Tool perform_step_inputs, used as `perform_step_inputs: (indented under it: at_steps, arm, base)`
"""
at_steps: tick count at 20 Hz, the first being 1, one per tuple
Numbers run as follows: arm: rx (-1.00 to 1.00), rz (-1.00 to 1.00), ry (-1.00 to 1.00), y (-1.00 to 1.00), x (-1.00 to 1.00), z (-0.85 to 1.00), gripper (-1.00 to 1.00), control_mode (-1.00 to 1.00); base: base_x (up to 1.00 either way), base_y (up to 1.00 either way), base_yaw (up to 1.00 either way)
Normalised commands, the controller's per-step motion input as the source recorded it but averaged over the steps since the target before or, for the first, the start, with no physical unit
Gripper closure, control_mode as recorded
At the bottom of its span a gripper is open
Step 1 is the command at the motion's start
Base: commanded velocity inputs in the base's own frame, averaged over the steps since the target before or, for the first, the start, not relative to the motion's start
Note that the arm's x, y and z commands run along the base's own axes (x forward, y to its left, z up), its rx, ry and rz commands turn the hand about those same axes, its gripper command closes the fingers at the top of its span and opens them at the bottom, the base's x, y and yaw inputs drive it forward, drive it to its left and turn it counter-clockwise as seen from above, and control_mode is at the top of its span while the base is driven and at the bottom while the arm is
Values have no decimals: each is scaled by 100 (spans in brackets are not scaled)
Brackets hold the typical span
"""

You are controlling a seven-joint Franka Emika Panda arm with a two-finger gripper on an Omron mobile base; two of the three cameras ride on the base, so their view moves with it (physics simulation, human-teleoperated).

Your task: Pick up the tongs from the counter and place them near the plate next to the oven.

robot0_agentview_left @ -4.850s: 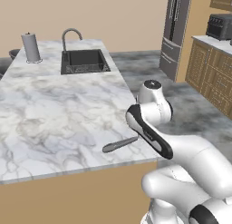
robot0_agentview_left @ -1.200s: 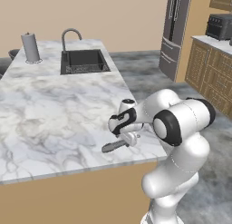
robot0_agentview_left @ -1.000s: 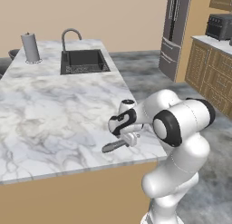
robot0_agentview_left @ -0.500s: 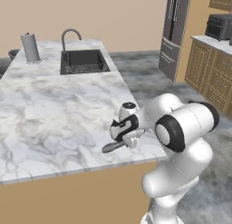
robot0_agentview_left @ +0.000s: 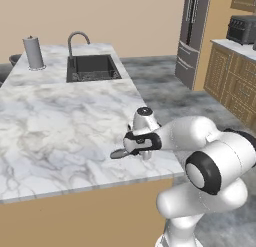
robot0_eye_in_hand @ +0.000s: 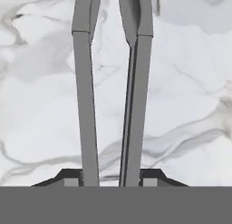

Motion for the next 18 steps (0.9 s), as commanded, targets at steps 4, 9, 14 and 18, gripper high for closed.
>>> perform_step_inputs:
  at_steps: [4, 9, 14, 18]
  arm:
    - [0, -17, 10, 7, 0, 100, 100, -100]
    - [0, -36, 25, 9, 0, 100, 100, -100]
    - [0, -54, 35, 1, 4, 100, 100, -100]
    - [1, -68, 29, 0, 3, 74, 100, -100]
  base:
    - [0, 0, 0]
    - [0, 0, 0]
    - [0, 0, 0]
    - [0, 0, 0]
